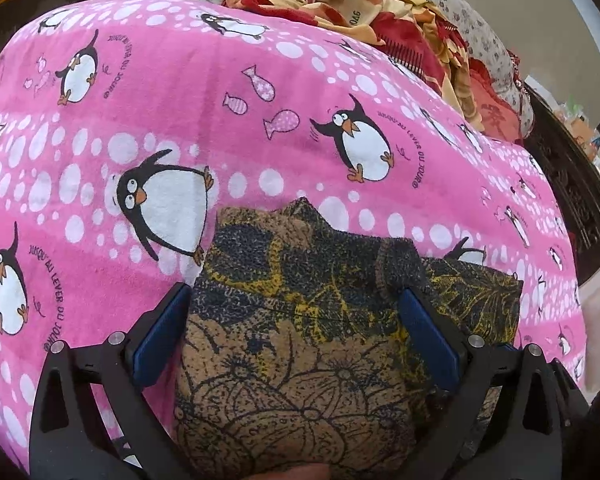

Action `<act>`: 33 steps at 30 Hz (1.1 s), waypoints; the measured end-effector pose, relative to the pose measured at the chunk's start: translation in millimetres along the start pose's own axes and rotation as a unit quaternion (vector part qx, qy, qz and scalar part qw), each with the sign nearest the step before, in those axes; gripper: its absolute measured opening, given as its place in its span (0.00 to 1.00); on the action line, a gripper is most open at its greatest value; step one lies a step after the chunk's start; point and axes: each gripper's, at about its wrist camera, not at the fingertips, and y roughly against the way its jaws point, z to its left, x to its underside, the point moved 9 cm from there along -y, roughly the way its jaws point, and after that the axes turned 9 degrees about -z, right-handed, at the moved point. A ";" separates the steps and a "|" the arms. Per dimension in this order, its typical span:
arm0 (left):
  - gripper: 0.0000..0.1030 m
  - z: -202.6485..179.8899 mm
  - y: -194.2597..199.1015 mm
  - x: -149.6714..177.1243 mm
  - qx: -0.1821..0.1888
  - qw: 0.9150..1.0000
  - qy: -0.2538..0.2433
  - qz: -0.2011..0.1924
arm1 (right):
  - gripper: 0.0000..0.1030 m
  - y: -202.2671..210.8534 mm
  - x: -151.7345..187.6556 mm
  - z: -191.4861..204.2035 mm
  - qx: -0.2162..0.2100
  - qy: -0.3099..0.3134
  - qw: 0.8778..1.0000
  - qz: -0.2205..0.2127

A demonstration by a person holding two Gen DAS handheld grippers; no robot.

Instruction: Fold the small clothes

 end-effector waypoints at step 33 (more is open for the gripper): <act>0.99 61.5 167.4 151.9 0.012 0.998 -0.063 0.021 | 0.95 115.7 106.9 -111.7 0.093 -0.063 0.994 -0.008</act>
